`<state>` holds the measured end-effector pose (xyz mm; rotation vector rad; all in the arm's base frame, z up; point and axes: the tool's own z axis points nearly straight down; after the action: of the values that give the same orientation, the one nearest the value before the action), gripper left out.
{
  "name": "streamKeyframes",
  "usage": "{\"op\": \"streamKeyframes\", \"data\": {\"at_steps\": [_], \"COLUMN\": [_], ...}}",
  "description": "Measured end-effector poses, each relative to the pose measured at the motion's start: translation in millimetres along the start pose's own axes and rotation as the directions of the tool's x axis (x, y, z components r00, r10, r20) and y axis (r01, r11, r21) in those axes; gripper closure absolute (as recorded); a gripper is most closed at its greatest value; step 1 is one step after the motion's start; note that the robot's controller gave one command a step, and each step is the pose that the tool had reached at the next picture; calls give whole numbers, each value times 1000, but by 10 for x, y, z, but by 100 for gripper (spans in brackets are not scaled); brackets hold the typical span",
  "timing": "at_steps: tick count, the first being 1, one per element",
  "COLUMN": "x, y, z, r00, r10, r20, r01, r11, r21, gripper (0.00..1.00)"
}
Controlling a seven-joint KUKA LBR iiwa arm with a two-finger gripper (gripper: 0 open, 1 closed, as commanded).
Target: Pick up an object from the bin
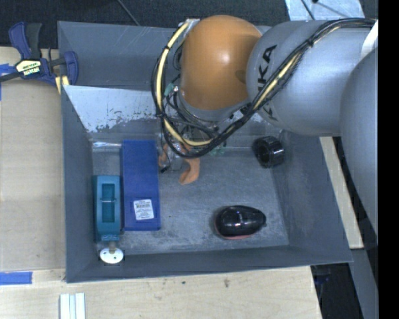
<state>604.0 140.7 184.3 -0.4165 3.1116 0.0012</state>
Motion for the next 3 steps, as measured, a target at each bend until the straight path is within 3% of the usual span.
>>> {"op": "streamKeyframes", "data": {"at_steps": [3], "x": [0], "y": [-1], "z": [0], "r00": [1000], "r10": [0], "r20": [0], "r01": [0], "r11": [1000], "r21": [0], "gripper": [100]}}
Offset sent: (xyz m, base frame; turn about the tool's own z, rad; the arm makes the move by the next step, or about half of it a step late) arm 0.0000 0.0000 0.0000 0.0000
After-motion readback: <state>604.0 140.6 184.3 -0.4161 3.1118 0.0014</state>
